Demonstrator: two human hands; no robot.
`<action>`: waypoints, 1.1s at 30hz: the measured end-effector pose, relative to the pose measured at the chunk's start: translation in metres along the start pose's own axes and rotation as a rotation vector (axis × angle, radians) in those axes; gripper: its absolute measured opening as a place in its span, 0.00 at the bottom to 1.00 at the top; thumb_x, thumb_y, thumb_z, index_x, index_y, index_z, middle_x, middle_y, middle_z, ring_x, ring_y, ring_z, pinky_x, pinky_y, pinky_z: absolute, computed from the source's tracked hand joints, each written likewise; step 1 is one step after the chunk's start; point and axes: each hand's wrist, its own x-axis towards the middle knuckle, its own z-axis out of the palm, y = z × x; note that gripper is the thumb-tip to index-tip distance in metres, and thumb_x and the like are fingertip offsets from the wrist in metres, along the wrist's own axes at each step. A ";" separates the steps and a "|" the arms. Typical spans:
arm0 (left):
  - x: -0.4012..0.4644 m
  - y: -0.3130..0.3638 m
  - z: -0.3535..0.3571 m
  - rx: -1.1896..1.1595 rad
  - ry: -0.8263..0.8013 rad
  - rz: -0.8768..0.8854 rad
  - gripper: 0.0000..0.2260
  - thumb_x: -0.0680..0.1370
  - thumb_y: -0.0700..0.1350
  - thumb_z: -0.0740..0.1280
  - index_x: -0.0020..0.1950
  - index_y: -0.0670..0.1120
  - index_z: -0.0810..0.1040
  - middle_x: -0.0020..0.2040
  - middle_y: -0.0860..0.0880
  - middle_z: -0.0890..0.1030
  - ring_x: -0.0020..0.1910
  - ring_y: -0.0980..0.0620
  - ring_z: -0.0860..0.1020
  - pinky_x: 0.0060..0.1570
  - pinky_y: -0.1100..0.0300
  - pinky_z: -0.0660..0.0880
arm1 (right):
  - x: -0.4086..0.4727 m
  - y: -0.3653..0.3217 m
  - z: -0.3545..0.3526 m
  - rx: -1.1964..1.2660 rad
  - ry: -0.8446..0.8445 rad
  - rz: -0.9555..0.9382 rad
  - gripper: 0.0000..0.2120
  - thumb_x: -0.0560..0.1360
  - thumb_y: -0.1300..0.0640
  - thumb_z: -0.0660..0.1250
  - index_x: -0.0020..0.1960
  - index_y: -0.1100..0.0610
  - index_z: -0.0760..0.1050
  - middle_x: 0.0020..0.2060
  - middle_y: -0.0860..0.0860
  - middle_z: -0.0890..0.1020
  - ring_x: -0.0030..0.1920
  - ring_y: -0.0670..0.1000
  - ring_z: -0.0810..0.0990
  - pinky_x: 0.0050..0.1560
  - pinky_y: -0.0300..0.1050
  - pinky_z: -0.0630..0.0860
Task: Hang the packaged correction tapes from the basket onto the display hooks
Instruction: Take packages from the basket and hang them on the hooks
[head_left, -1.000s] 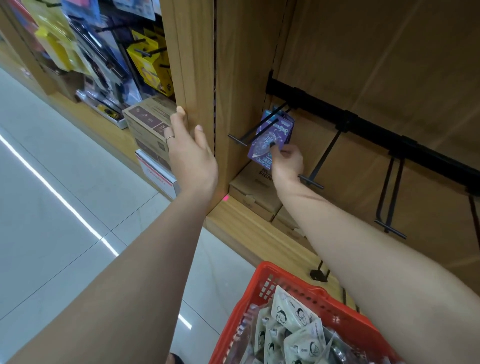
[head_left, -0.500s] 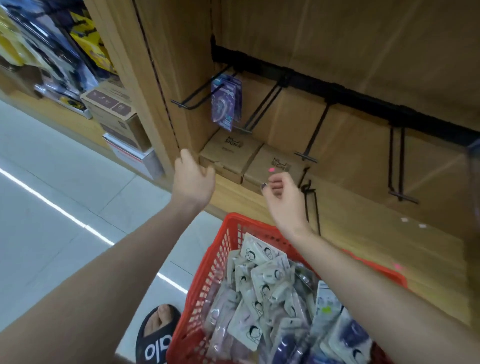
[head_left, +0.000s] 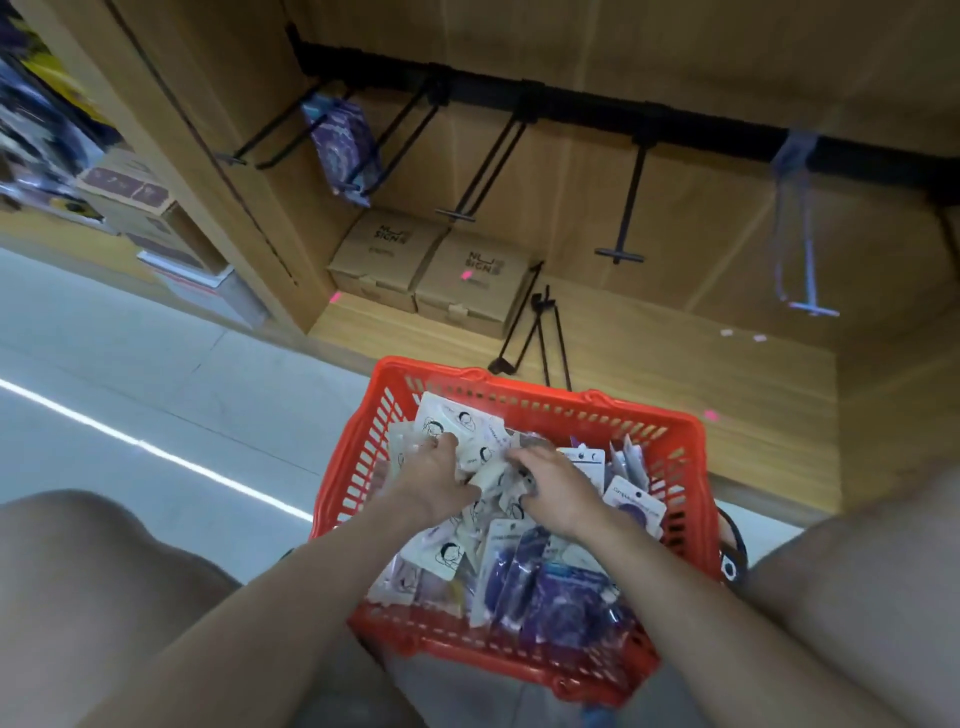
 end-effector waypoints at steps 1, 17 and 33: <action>0.000 0.001 0.004 -0.030 0.000 -0.004 0.31 0.76 0.54 0.74 0.73 0.44 0.66 0.68 0.44 0.74 0.64 0.44 0.75 0.60 0.50 0.73 | -0.001 0.000 0.001 0.035 0.001 0.007 0.34 0.77 0.65 0.69 0.80 0.50 0.65 0.79 0.51 0.67 0.77 0.56 0.67 0.74 0.55 0.70; -0.003 -0.003 -0.015 -0.392 -0.041 0.002 0.08 0.82 0.38 0.68 0.60 0.42 0.75 0.55 0.39 0.84 0.50 0.42 0.84 0.44 0.54 0.77 | 0.003 0.004 -0.001 0.499 0.035 0.079 0.45 0.76 0.65 0.73 0.84 0.47 0.54 0.79 0.48 0.66 0.75 0.54 0.70 0.71 0.55 0.74; -0.003 -0.023 -0.030 -0.650 -0.198 -0.081 0.05 0.79 0.37 0.69 0.53 0.43 0.75 0.59 0.37 0.82 0.55 0.41 0.84 0.58 0.53 0.83 | 0.017 -0.004 0.004 1.263 -0.015 0.305 0.18 0.77 0.64 0.75 0.64 0.58 0.75 0.56 0.57 0.87 0.53 0.54 0.87 0.53 0.49 0.85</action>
